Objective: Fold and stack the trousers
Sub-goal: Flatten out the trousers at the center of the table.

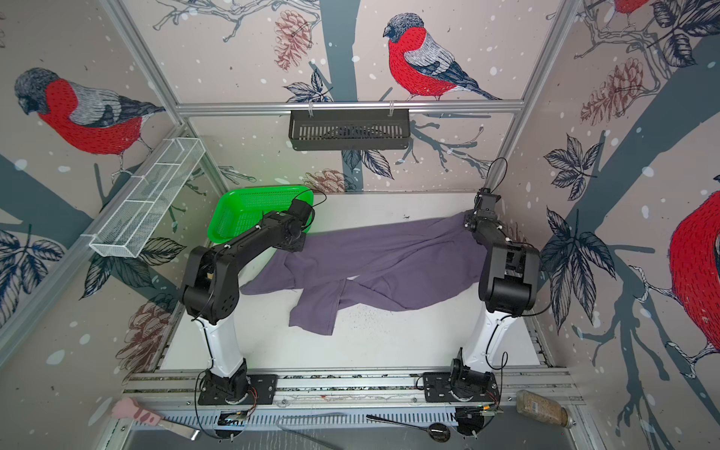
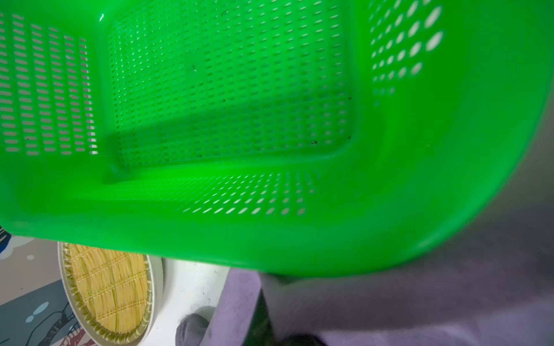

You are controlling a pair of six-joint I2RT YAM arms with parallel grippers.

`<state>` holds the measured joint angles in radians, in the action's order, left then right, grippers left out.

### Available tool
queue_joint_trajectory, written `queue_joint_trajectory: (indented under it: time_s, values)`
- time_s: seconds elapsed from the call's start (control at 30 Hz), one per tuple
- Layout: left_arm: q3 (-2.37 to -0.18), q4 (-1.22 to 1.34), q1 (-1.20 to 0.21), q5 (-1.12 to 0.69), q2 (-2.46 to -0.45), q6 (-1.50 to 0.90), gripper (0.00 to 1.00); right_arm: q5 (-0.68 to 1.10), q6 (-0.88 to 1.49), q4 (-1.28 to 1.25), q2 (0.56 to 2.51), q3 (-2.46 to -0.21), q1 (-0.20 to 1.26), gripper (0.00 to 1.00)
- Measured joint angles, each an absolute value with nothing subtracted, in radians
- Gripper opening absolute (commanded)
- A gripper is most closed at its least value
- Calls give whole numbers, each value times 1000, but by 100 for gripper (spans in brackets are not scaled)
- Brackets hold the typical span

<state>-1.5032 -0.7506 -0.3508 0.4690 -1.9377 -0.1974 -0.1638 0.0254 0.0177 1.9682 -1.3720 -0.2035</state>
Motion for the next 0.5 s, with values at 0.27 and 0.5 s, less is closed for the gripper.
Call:
queue_joint_trajectory:
  time_s: [0.27,0.5]
  values:
    - [-1508,-767,-338,534,-1943,-231,5,-170,-7,15,2060,-1464,-194,23]
    - [-1524,-771,-327,534,-1956,-257,8,-195,-55,55,2163,-1578,-173,50]
